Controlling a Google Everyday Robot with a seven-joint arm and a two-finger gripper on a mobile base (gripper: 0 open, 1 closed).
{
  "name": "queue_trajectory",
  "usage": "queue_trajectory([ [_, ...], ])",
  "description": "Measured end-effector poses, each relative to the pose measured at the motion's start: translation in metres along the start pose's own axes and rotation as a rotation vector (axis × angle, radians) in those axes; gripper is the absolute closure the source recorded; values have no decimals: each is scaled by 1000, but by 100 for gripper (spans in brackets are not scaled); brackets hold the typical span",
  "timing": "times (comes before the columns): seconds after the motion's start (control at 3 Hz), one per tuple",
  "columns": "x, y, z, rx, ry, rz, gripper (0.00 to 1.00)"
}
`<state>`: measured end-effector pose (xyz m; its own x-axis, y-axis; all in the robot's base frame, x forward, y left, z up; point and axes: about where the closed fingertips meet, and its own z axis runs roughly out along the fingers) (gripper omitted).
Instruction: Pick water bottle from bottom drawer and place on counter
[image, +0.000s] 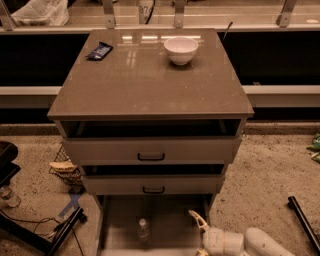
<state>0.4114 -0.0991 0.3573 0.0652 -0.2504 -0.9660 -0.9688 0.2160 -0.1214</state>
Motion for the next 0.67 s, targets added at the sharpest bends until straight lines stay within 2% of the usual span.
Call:
queue_trajectory([
  [0.67, 5, 4, 11, -9, -23, 19, 0],
])
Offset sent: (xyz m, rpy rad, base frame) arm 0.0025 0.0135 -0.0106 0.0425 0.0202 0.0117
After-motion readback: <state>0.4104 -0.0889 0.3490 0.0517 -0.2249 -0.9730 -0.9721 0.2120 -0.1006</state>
